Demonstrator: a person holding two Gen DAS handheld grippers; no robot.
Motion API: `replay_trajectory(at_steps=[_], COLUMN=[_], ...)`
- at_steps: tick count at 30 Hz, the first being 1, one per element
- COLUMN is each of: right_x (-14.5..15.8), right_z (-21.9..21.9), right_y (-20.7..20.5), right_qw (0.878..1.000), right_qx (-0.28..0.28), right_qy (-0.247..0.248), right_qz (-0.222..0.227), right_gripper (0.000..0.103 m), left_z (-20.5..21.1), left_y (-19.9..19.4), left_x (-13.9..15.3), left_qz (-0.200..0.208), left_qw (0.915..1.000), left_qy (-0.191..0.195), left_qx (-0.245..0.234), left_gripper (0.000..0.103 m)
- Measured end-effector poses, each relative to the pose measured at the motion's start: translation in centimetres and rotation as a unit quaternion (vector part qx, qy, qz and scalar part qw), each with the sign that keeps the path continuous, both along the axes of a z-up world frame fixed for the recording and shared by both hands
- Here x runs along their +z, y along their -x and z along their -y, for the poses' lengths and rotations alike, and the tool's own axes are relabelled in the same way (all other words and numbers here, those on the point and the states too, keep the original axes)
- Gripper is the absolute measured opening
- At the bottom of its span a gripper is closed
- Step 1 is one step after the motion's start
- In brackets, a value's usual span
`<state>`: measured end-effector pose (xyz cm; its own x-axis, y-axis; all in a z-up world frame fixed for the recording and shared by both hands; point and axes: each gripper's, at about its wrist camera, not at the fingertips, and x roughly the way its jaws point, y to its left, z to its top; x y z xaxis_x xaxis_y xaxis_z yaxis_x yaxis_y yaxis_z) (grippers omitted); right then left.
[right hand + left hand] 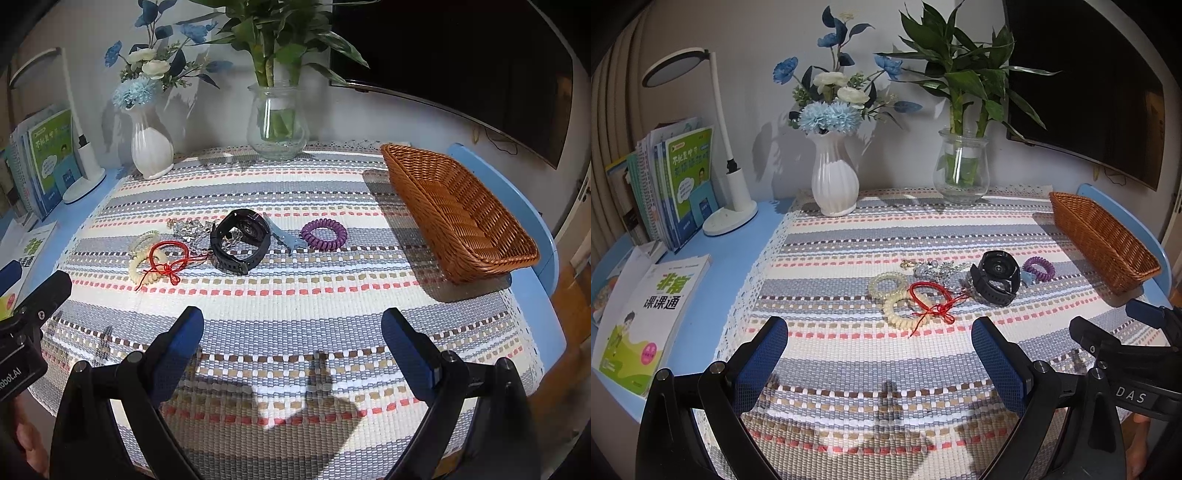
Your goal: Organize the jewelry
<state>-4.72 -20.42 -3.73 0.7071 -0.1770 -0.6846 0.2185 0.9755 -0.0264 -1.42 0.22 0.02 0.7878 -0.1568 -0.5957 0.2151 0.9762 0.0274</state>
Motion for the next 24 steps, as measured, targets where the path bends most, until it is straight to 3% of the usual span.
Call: replay_trajectory(at_steps=[11, 17, 19, 21, 24], right_x=[-0.5, -0.8, -0.8, -0.8, -0.7], right_z=[0.0, 1.3, 2.0, 3.0, 4.3], right_y=[-0.3, -0.4, -0.5, -0.9, -1.7], right_qw=[1.0, 1.0, 1.0, 0.999, 0.996], right_qx=[0.001, 0.004, 0.012, 0.03, 0.06], right_qy=[-0.012, -0.018, -0.018, -0.034, -0.066], right_qz=[0.002, 0.011, 0.012, 0.007, 0.01], right_gripper=[0.097, 0.097, 0.094, 0.088, 0.083], left_z=[-0.3, -1.4, -1.9, -2.1, -1.7], left_y=[-0.4, -2.1, -3.4, -4.6, -7.4], left_x=[-0.4, -1.6, -1.7, -1.6, -1.4], left_qz=[-0.013, -0.057, -0.082, -0.097, -0.131], left_qw=[0.9997, 0.9964, 0.9926, 0.9891, 0.9792], left_qy=[0.017, 0.042, 0.045, 0.04, 0.04], left_qx=[-0.008, -0.047, -0.077, -0.103, -0.149], left_gripper=[0.099, 0.099, 0.093, 0.075, 0.062])
